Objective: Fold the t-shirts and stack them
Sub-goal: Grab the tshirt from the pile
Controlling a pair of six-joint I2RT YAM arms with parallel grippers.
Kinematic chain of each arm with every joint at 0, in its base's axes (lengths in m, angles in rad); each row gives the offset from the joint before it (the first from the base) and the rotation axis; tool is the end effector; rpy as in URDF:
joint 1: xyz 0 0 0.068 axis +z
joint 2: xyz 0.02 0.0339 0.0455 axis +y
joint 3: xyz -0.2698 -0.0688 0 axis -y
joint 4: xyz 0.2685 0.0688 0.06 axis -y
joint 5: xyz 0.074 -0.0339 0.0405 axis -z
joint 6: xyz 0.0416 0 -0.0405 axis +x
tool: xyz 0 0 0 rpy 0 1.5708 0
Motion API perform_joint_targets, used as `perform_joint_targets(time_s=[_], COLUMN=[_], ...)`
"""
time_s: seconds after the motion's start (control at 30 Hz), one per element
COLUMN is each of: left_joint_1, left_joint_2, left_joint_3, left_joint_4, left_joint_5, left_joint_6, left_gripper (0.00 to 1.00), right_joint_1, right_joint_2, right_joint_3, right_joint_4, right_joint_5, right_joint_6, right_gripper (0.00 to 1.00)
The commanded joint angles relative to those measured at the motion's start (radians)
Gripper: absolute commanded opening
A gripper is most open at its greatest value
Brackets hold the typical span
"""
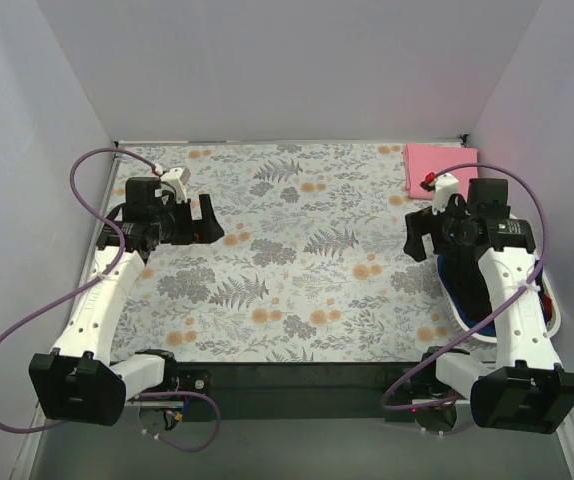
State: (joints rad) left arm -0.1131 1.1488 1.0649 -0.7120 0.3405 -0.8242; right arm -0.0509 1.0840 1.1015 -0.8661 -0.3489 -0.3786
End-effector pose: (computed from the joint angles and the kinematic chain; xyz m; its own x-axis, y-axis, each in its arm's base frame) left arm 0.2580 -0.0433 0.3160 -0.7306 -0.6133 -0.3000 -0.2912 0.6773 -0.6756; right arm 0.2364 0.0022 0.3318 -0.6306 -0.3157 -0.7090 -0.4423 0.8969 -0.0060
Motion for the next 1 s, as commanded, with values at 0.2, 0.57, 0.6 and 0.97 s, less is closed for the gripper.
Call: perform_joint_targets(time_s=[0.2,0.57,0.6,0.97], left_joint_1=[0.004,0.004,0.004,0.004], left_joint_2=[0.101,0.129,0.129,0.086], left_joint_3=[0.213,0.199,0.199,0.142], left_joint_4=[-0.164,-0.164,-0.164,-0.145], left_joint_5=[0.12,0.169,0.167,0.146], left_joint_6=[0.138,0.145,0.145,0.148], left_gripper=[0.98,0.98,0.98,0.98], right_joint_1=[-0.127,-0.642,-0.647,-0.647], right_joint_2=[0.21,0.447,0.458,0.484], right_joint_3=[0.423,0.353,0.353,0.087], right_joint_4=[-0.215,-0.367,-0.367,-0.186], right_joint_5=[0.206,0.133,0.133,0.191], right_joint_6=[-0.164,-0.537,-0.537,-0.502], right_gripper=[0.98,0.98,0.98,0.84])
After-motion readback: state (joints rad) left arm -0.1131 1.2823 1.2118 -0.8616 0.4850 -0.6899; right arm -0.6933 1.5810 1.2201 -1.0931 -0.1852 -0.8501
